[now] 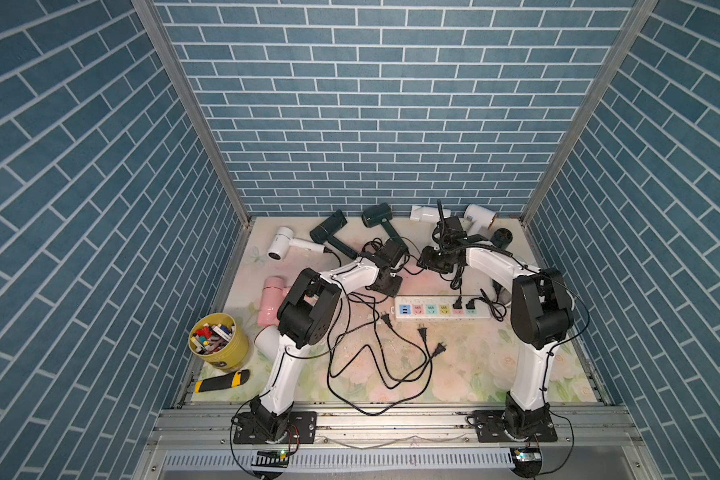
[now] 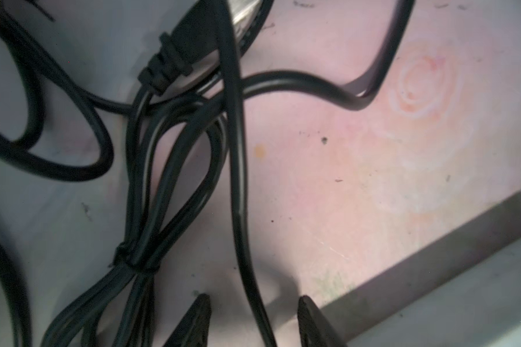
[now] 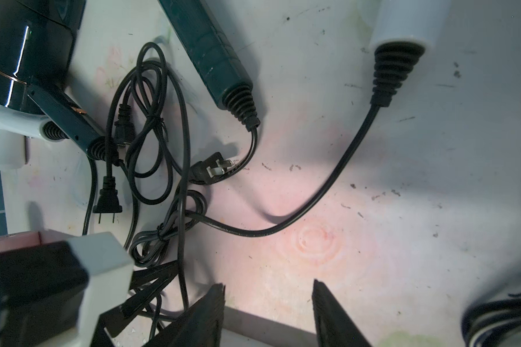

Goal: Charge the blow dryers
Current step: Pick up the charging cable from the center of the board, then adjust the charging cable at the center of the board.

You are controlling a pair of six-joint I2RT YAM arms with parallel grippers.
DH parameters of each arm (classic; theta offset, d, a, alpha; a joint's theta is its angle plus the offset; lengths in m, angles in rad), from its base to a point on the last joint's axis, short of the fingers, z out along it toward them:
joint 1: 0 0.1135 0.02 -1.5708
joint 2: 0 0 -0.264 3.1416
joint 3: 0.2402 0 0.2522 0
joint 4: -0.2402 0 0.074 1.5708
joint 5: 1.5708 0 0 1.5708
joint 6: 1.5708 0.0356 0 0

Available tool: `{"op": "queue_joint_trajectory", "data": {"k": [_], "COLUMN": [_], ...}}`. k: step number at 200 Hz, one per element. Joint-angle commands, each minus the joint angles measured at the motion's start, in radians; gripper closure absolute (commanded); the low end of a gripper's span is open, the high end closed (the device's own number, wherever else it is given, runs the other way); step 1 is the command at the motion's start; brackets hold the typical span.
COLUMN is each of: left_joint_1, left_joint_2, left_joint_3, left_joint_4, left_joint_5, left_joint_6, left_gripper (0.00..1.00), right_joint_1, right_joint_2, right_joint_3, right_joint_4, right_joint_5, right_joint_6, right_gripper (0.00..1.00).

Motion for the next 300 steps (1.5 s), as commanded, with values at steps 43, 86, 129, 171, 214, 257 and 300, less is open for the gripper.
{"op": "queue_joint_trajectory", "data": {"k": [43,86,129,171,214,257,300], "left_joint_1": [0.004,0.025,0.077,0.129,0.15,0.179,0.187], "left_joint_2": [-0.06,-0.135,-0.18,-0.224,-0.239,-0.252,-0.255], "left_joint_3": [-0.017,-0.02,-0.037,-0.092,-0.143,-0.192,-0.212], "left_joint_4": [0.003,0.003,0.007,0.046,0.088,0.124,0.143], "left_joint_5": [-0.064,-0.07,-0.058,-0.017,0.005,0.0,0.007], "left_joint_6": [0.044,0.077,0.088,0.075,0.054,0.018,0.003], "left_gripper": [0.85,0.98,1.0,1.0,1.0,1.0,1.0], "right_joint_1": [-0.001,0.008,0.027,0.067,0.088,0.122,0.143], "right_joint_2": [0.024,0.024,0.039,0.119,0.283,0.378,0.284], "right_joint_3": [0.003,0.01,0.051,0.188,0.391,0.497,0.321], "right_joint_4": [0.013,0.01,-0.02,-0.072,-0.138,-0.247,-0.24], "right_joint_5": [-0.021,-0.014,0.003,-0.034,-0.1,-0.117,-0.018], "right_joint_6": [0.006,0.013,-0.021,-0.109,-0.179,-0.268,-0.346], "right_gripper": [0.52,0.54,0.55,0.55,0.55,0.55,0.64]}}
